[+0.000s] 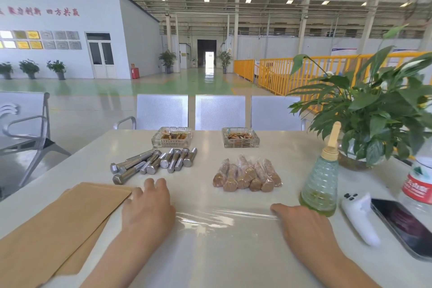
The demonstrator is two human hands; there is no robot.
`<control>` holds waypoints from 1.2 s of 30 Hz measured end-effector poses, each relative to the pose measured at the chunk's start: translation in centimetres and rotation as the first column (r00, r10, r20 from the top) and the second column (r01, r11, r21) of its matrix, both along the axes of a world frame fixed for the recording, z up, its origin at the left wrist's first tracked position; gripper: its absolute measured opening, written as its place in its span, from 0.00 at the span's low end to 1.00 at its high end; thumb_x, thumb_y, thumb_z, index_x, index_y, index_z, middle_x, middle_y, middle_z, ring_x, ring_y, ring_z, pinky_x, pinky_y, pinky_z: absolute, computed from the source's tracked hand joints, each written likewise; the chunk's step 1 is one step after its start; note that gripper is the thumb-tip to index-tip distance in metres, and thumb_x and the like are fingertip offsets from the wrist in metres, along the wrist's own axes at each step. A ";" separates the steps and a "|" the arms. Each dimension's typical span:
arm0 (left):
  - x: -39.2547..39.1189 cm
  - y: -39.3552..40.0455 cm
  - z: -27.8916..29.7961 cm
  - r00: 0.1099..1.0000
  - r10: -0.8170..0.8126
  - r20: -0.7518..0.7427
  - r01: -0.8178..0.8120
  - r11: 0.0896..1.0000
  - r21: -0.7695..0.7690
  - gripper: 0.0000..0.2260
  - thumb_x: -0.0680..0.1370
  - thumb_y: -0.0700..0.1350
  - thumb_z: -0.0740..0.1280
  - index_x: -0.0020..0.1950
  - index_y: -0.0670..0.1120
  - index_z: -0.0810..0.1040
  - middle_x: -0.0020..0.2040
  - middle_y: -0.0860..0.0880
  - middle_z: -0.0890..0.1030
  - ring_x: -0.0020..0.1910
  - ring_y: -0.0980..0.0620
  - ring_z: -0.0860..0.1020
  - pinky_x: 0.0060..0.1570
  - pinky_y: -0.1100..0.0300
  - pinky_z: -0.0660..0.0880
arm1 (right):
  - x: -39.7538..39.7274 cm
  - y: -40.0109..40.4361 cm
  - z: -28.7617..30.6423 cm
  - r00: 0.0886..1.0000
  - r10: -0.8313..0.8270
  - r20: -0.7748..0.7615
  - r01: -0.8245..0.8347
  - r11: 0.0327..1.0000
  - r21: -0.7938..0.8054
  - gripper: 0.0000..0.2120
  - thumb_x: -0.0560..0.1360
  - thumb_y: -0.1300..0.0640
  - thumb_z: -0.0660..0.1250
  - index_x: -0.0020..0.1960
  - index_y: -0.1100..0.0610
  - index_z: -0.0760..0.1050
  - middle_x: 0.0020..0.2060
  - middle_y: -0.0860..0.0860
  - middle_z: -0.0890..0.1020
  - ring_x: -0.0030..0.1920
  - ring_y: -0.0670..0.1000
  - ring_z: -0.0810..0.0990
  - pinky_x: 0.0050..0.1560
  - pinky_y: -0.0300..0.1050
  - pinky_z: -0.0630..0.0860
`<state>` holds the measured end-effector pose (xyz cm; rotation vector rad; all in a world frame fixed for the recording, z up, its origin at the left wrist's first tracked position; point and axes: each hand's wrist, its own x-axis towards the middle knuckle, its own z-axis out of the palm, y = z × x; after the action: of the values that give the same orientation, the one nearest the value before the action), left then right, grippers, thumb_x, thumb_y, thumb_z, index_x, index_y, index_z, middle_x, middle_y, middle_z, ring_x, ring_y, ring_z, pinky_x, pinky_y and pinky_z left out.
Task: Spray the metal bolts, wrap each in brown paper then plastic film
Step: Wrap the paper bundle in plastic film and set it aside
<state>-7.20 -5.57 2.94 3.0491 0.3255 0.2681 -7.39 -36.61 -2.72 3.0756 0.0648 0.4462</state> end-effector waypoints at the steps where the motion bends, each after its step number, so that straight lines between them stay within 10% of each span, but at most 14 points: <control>1: 0.0 0.4 0.0 1.000 -0.003 0.010 0.004 0.999 -0.038 0.12 0.80 0.48 0.62 0.61 0.51 0.65 0.61 0.49 0.71 0.63 0.44 0.74 0.51 0.53 0.72 | -0.1 -0.3 0.0 1.000 -0.003 0.002 0.003 1.000 -0.003 0.17 0.75 0.59 0.58 0.61 0.44 0.69 0.46 0.47 0.82 0.49 0.55 0.82 0.37 0.49 0.67; 14: -1.3 -0.5 -0.3 0.988 -0.085 -0.127 0.096 0.992 0.085 0.15 0.80 0.56 0.59 0.66 0.59 0.69 0.67 0.50 0.60 0.64 0.46 0.69 0.55 0.54 0.73 | -0.6 -2.2 -0.1 0.999 -0.039 -0.013 0.038 0.994 -0.104 0.19 0.78 0.59 0.56 0.65 0.42 0.64 0.44 0.49 0.80 0.48 0.55 0.83 0.34 0.48 0.64; 23: -1.4 2.3 0.2 0.961 -0.190 -0.202 0.194 0.981 0.001 0.26 0.74 0.72 0.62 0.68 0.64 0.65 0.70 0.52 0.59 0.66 0.48 0.70 0.57 0.53 0.73 | -1.9 -2.6 -0.2 0.988 -0.139 0.064 0.125 0.974 0.188 0.14 0.83 0.40 0.49 0.66 0.34 0.66 0.53 0.43 0.82 0.50 0.50 0.83 0.46 0.46 0.76; 30: -1.5 2.0 0.2 0.958 -0.181 -0.223 0.195 0.980 0.041 0.27 0.75 0.73 0.61 0.69 0.62 0.66 0.68 0.51 0.59 0.65 0.48 0.70 0.54 0.54 0.72 | -2.5 -1.2 0.3 0.993 -0.094 0.067 0.095 0.995 -0.003 0.03 0.80 0.50 0.54 0.52 0.43 0.61 0.43 0.45 0.74 0.39 0.51 0.78 0.33 0.46 0.66; 36: -1.6 2.2 0.7 0.941 -0.197 -0.274 0.216 0.976 0.038 0.28 0.74 0.74 0.62 0.70 0.62 0.66 0.66 0.50 0.60 0.65 0.48 0.70 0.57 0.54 0.72 | -2.1 -3.0 0.4 0.998 -0.049 0.043 0.051 0.997 -0.054 0.13 0.82 0.46 0.57 0.65 0.34 0.68 0.49 0.42 0.77 0.47 0.47 0.83 0.41 0.46 0.78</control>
<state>-8.83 -3.35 3.67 3.1528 0.0053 -0.1517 -9.46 -39.57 -2.32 3.0048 -0.0009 0.4970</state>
